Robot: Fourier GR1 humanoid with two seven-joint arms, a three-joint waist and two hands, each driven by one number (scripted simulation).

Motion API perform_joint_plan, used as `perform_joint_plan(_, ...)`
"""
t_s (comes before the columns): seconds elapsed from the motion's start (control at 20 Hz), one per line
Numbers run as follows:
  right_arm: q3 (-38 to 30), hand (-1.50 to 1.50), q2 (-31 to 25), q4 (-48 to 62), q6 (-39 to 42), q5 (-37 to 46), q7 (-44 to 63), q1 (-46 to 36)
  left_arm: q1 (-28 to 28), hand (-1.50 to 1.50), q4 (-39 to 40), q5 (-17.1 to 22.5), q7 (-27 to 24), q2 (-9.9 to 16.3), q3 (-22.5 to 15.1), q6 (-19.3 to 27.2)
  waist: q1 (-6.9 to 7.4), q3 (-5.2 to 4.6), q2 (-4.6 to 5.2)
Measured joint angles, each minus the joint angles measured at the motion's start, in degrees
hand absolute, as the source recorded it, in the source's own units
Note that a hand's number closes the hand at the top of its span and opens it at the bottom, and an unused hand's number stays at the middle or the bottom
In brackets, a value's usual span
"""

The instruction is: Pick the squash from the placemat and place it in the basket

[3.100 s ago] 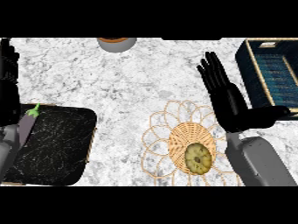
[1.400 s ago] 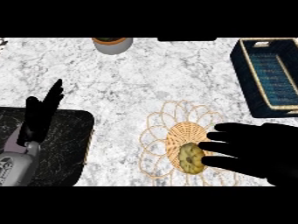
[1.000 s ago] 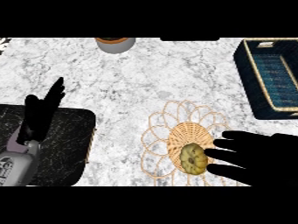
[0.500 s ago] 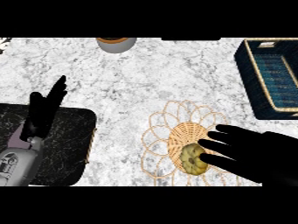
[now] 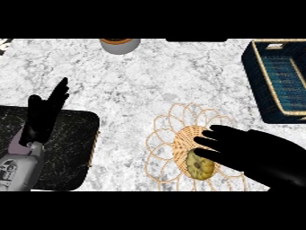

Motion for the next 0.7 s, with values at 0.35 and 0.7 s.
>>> perform_joint_plan(0.35, 2.62, -1.50, 4.99, 4.16, -2.62, 7.96, -3.32, 1.22, -0.38, 0.00, -0.26, -2.46, 1.14, -1.98, 1.07, -0.28, -0.07, -0.01, 0.00)
perform_joint_plan(0.7, 4.93, -1.50, 9.58, 8.36, -5.24, 14.42, -5.88, 2.44, 0.34, 0.00, -0.67, -3.25, 0.92, -1.99, 3.36, -2.66, -0.04, -0.01, -0.01)
